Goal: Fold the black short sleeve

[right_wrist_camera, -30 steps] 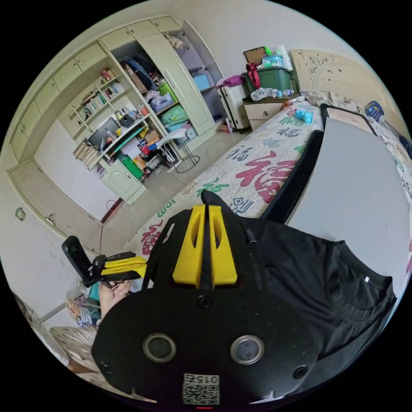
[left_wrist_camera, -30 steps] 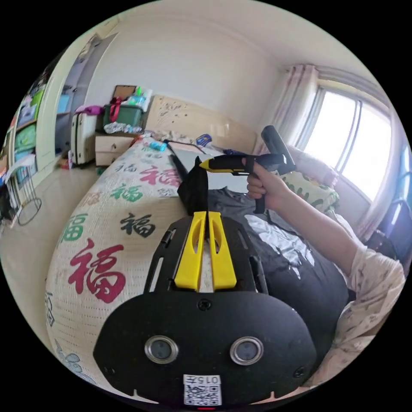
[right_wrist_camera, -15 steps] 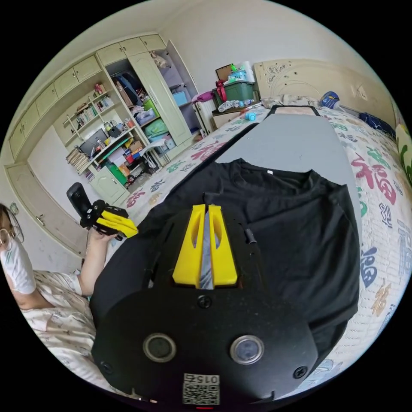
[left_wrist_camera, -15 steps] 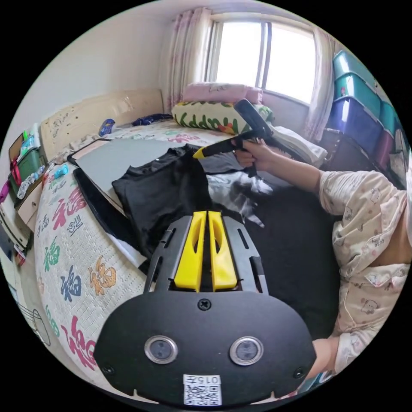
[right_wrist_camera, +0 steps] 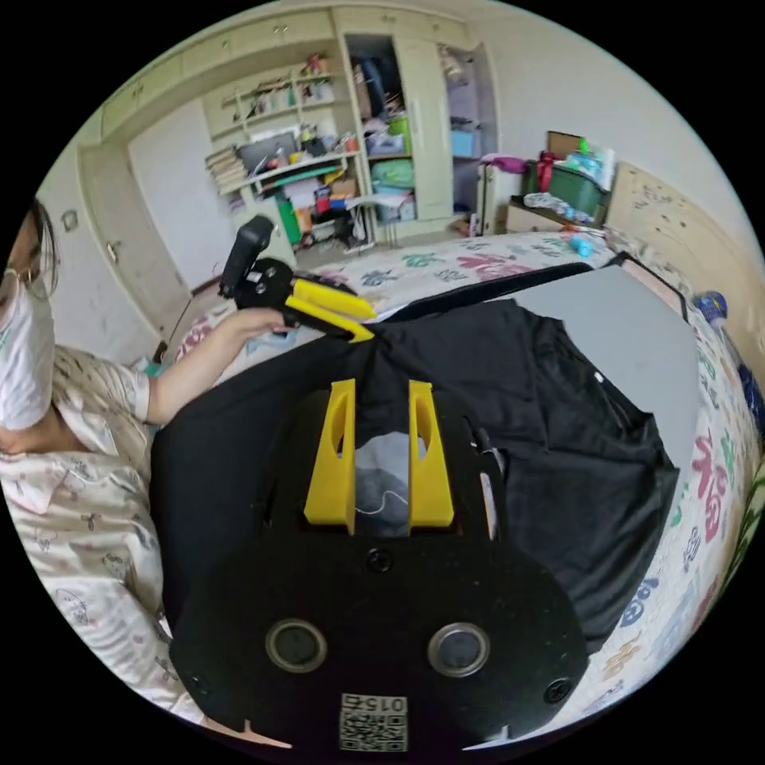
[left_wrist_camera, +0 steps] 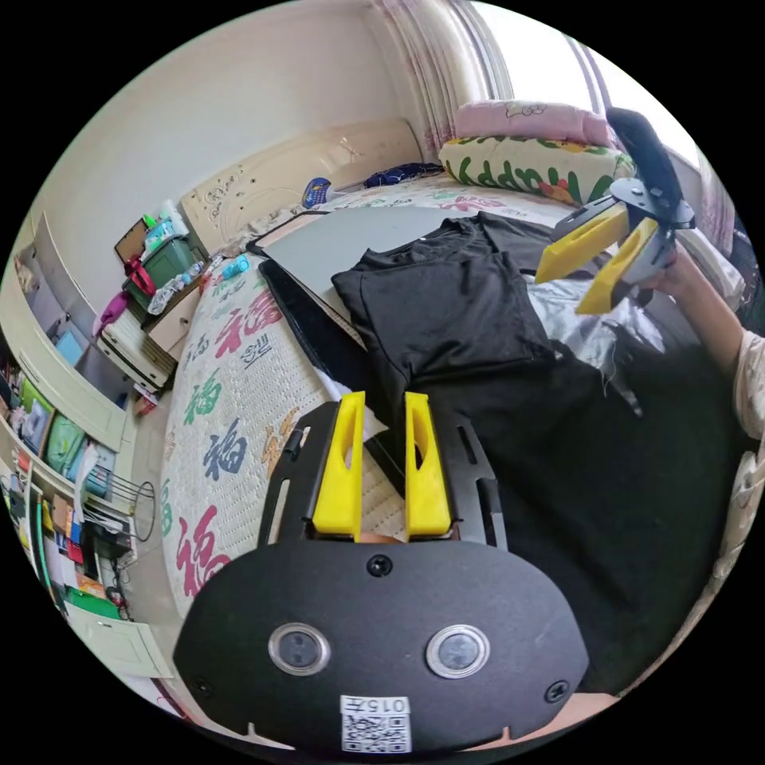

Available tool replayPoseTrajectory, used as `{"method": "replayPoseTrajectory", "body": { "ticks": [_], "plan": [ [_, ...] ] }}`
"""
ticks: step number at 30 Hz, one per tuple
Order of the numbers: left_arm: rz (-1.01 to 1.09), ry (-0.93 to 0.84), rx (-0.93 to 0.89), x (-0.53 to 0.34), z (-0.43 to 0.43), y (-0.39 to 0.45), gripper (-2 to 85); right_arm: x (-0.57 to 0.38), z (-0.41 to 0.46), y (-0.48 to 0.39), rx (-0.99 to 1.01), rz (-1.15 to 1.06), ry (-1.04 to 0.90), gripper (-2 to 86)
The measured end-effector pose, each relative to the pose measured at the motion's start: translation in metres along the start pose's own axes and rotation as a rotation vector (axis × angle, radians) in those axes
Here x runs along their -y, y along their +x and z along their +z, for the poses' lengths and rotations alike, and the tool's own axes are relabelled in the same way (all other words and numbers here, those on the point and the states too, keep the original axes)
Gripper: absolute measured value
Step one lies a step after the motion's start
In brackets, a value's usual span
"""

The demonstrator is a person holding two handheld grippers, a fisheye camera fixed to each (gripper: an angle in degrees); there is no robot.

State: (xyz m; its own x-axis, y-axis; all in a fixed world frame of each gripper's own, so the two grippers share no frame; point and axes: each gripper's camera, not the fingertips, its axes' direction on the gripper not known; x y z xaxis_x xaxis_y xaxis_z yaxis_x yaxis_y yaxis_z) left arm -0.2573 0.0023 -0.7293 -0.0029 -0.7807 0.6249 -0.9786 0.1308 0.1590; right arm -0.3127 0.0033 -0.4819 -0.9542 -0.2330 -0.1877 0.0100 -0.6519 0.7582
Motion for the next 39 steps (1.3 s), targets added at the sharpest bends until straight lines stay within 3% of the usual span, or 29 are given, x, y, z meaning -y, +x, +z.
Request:
{"method": "replayPoseTrajectory", "body": {
  "ticks": [4, 9, 12, 16, 23, 30, 39],
  "plan": [
    [0.027, -0.001, 0.066, 0.005, -0.004, 0.013, 6.2, -0.021, 0.019, -0.059, -0.104, -0.100, -0.106, 10.5],
    [-0.009, 0.002, -0.020, 0.006, -0.008, 0.005, 1.9, -0.077, 0.014, -0.109, -0.095, -0.126, -0.220, 1.1],
    [-0.055, 0.007, -0.060, 0.005, -0.011, -0.005, 1.0, -0.116, -0.008, -0.138, -0.092, -0.144, -0.222, -0.2],
    [-0.097, -0.009, -0.072, 0.005, -0.013, -0.013, 0.7, -0.162, -0.032, -0.176, 0.012, -0.174, -0.284, -0.2],
    [-0.113, -0.007, -0.079, 0.007, -0.018, -0.020, 1.4, -0.239, -0.081, -0.251, -0.091, -0.134, -0.204, 8.8],
    [-0.118, -0.007, -0.090, 0.008, -0.022, -0.027, 1.2, -0.334, -0.123, -0.340, -0.124, -0.127, -0.244, 0.6],
    [-0.131, -0.016, -0.110, 0.009, -0.024, -0.039, 0.6, -0.463, -0.187, -0.479, -0.111, -0.189, -0.295, 1.5]
  ]
}}
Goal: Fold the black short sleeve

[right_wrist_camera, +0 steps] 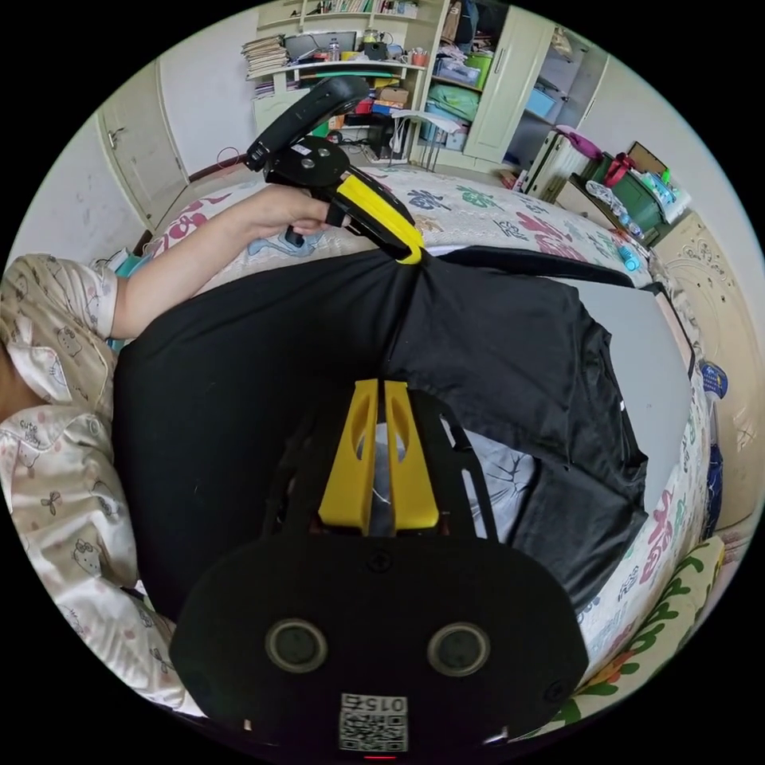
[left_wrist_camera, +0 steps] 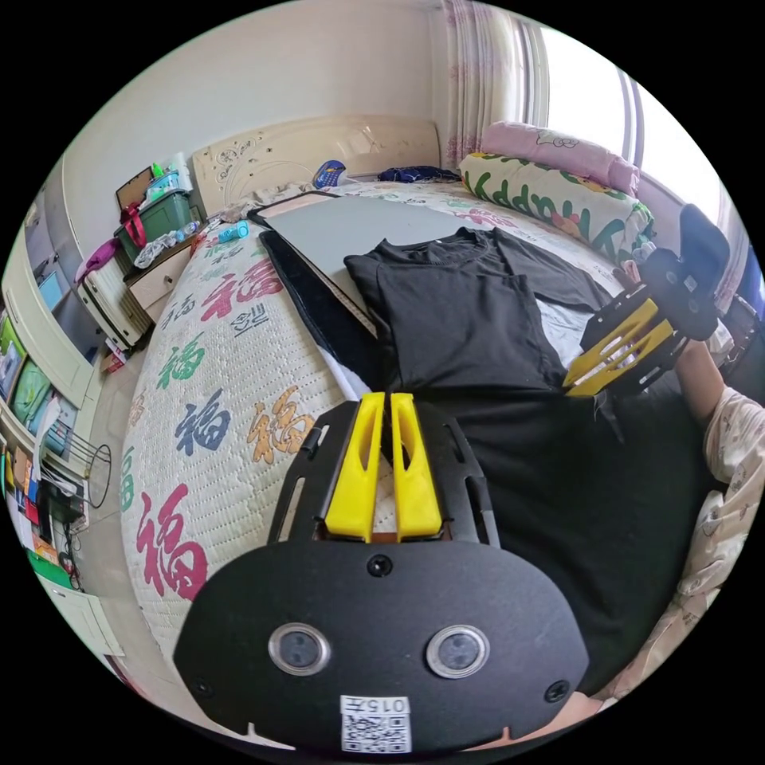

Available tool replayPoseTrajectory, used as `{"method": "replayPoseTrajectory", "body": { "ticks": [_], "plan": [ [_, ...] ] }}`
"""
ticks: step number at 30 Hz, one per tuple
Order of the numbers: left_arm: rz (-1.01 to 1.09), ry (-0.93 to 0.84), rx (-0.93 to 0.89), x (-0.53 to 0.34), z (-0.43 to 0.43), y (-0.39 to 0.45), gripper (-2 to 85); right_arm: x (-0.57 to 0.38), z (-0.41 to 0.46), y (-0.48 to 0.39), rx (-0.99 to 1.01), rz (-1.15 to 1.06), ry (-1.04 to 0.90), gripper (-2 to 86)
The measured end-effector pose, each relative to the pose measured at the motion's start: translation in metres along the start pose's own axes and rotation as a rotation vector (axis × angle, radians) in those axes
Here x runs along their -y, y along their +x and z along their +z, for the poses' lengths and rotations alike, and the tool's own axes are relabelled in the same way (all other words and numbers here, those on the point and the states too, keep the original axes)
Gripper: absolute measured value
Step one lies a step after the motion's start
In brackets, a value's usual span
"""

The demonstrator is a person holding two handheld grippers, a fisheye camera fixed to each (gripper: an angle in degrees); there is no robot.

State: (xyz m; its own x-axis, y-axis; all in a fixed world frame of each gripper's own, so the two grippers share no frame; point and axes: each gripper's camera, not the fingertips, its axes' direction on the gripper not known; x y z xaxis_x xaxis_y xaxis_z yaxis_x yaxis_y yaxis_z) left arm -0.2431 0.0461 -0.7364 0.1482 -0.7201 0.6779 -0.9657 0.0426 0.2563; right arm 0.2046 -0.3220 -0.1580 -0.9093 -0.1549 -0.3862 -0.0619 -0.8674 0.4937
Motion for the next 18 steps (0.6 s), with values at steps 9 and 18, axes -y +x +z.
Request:
{"method": "replayPoseTrajectory", "body": {
  "ticks": [9, 18],
  "plan": [
    [-0.002, 0.002, -0.008, 0.002, -0.003, -0.009, 0.7, -0.114, -0.011, -0.202, -0.624, -0.087, -0.183, 0.4],
    [0.002, 0.002, -0.006, 0.005, -0.005, -0.015, 0.7, -0.241, 0.056, -0.413, -1.398, -0.431, -0.379, -1.0]
  ]
}}
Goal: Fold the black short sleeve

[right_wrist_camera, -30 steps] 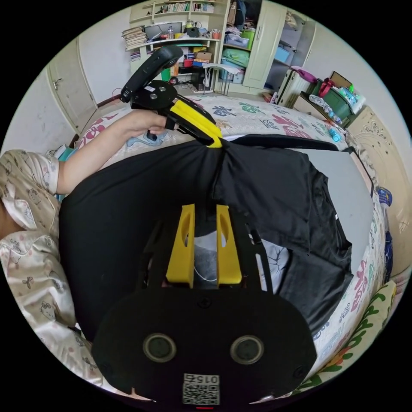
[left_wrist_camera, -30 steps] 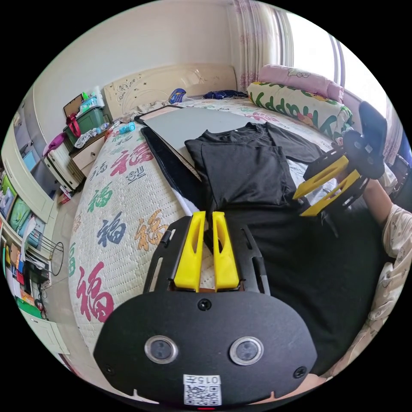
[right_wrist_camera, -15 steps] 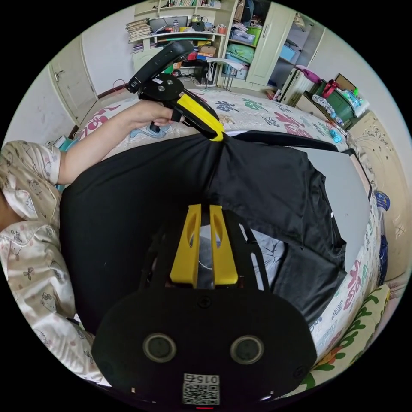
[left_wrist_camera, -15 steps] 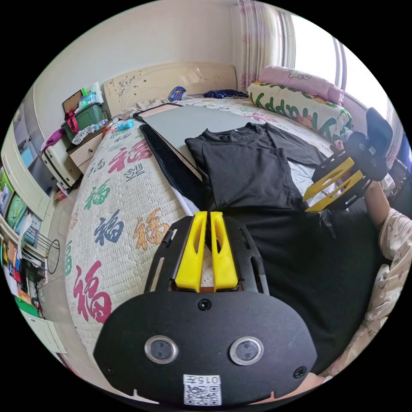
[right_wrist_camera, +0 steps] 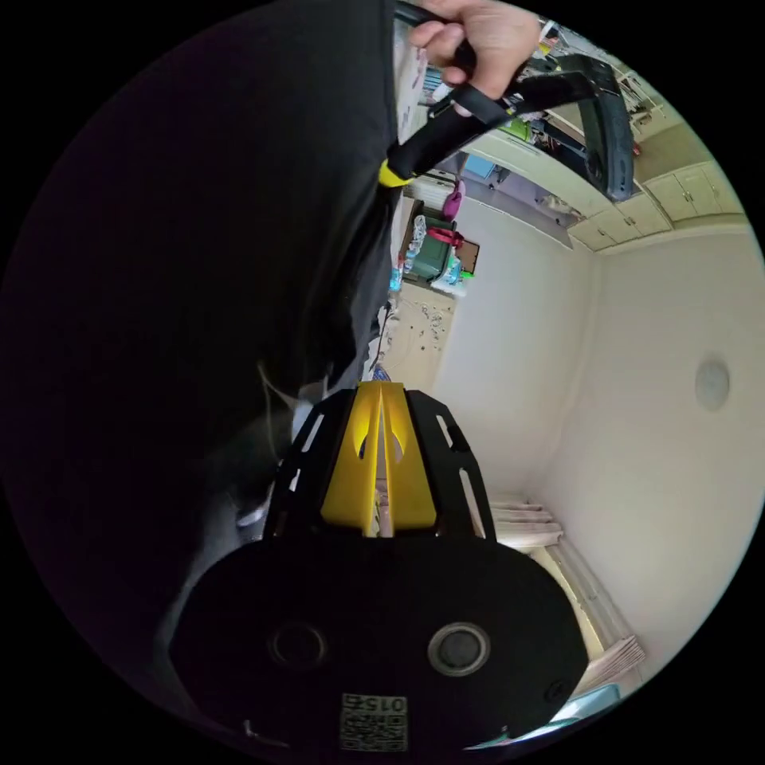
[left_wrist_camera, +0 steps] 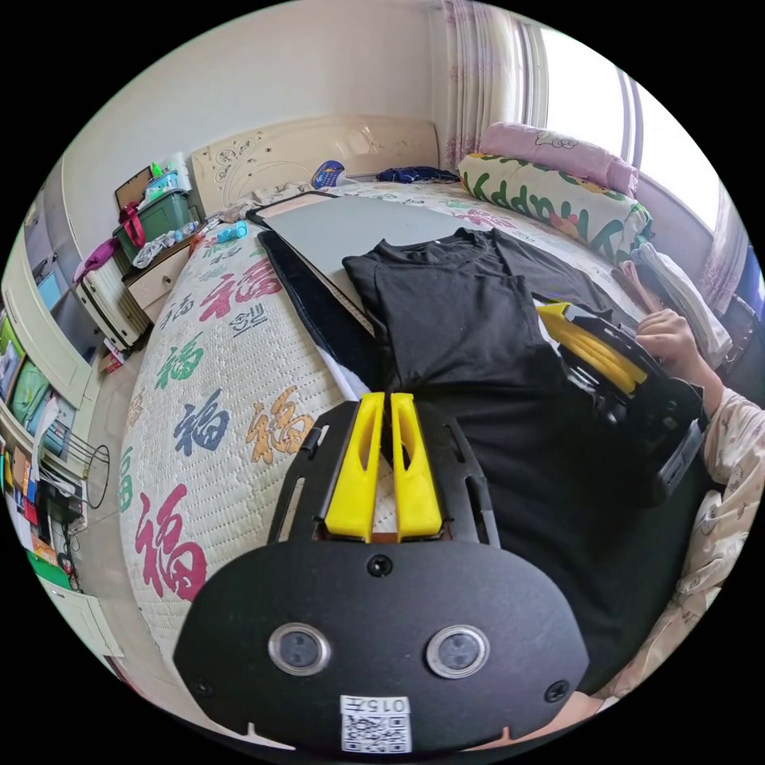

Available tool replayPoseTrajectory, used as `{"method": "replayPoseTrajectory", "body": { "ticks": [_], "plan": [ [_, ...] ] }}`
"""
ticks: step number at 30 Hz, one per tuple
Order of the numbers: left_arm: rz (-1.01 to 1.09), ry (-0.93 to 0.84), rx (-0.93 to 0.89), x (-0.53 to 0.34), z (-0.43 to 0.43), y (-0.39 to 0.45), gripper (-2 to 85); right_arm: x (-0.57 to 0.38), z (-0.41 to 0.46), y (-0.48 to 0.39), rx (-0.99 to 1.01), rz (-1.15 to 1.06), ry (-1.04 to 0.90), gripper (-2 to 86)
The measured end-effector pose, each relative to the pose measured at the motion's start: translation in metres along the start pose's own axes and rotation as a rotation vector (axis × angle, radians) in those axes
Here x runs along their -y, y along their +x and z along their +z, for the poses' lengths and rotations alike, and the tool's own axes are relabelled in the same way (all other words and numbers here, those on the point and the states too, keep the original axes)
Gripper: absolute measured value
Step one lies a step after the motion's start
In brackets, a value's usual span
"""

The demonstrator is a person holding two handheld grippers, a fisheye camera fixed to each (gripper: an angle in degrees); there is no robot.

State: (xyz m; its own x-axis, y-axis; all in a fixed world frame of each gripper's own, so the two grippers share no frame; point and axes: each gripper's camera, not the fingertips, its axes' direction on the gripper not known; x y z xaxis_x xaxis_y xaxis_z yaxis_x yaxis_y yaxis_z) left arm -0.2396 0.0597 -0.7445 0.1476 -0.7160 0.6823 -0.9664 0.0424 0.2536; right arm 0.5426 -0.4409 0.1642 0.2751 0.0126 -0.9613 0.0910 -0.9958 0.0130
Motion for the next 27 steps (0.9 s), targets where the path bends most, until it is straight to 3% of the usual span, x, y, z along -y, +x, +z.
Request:
{"method": "replayPoseTrajectory", "body": {
  "ticks": [15, 27],
  "plan": [
    [0.000, -0.002, -0.003, 0.004, 0.002, -0.009, 0.7, -0.161, -0.217, -0.056, -0.016, -0.059, -0.042, -1.0],
    [0.003, -0.003, 0.000, 0.006, 0.005, -0.012, 0.6, -0.258, -0.339, -0.081, -0.014, -0.065, -0.041, -1.0]
  ]
}}
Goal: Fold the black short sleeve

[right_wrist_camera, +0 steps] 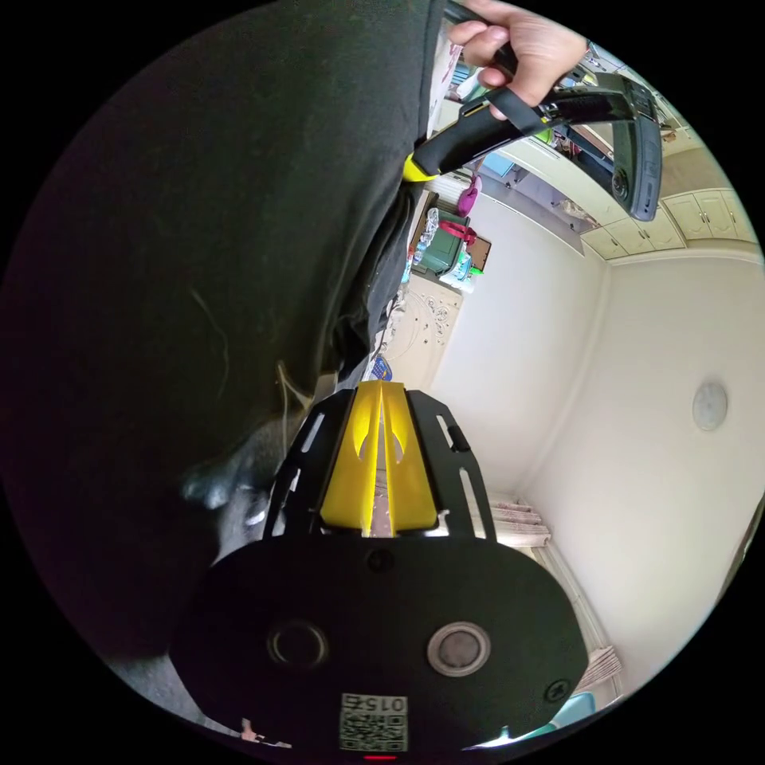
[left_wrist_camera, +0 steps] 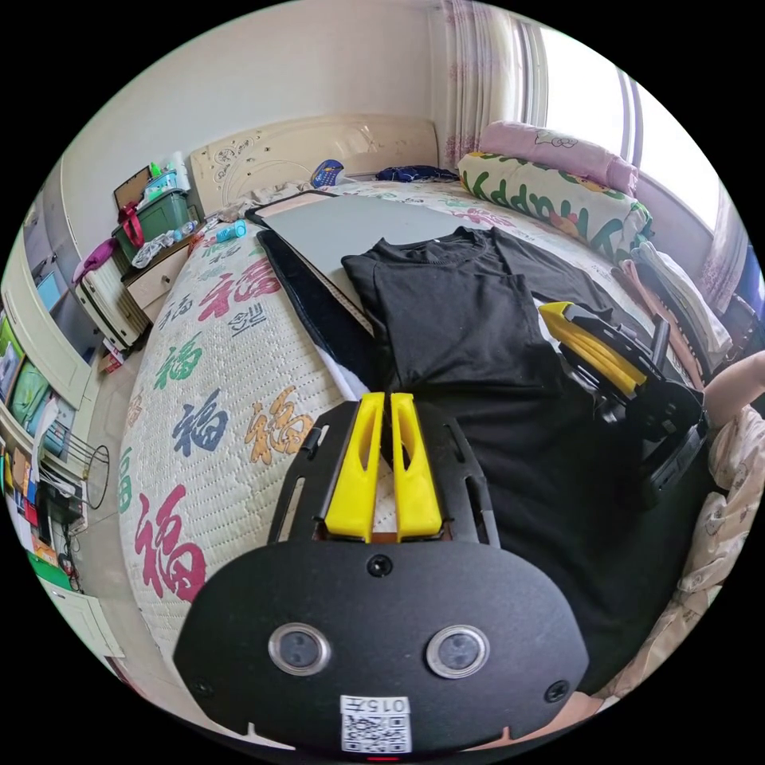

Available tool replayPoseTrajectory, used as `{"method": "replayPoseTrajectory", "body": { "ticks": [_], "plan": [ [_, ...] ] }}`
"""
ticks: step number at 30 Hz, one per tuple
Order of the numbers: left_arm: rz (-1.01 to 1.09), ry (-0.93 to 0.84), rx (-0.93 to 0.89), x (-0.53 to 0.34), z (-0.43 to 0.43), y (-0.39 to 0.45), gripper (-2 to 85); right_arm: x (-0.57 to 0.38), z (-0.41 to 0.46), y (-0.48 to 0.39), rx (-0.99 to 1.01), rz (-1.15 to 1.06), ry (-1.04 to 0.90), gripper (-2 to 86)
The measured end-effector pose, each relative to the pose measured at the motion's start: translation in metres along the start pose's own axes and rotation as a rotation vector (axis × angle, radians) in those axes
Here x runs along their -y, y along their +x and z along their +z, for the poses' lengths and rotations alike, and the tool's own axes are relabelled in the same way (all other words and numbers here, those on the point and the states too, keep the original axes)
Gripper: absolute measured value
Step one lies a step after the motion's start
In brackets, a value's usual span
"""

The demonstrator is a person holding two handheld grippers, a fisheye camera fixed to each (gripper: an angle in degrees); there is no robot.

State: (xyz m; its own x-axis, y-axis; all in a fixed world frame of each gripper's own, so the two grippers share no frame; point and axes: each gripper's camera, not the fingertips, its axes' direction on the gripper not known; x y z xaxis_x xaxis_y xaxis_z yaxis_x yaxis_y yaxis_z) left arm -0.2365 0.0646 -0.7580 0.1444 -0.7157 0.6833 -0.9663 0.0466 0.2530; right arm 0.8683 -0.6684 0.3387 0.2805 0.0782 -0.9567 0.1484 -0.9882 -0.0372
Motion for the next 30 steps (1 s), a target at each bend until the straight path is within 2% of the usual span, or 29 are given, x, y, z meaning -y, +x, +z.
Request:
{"method": "replayPoseTrajectory", "body": {
  "ticks": [15, 30],
  "plan": [
    [0.004, 0.000, 0.005, -0.002, 0.005, -0.001, 0.6, -0.062, -0.072, -0.014, 0.001, -0.003, 0.000, -1.0],
    [0.010, 0.001, 0.010, -0.014, 0.008, 0.002, 0.5, -0.048, -0.058, -0.003, 0.000, -0.003, 0.000, -1.0]
  ]
}}
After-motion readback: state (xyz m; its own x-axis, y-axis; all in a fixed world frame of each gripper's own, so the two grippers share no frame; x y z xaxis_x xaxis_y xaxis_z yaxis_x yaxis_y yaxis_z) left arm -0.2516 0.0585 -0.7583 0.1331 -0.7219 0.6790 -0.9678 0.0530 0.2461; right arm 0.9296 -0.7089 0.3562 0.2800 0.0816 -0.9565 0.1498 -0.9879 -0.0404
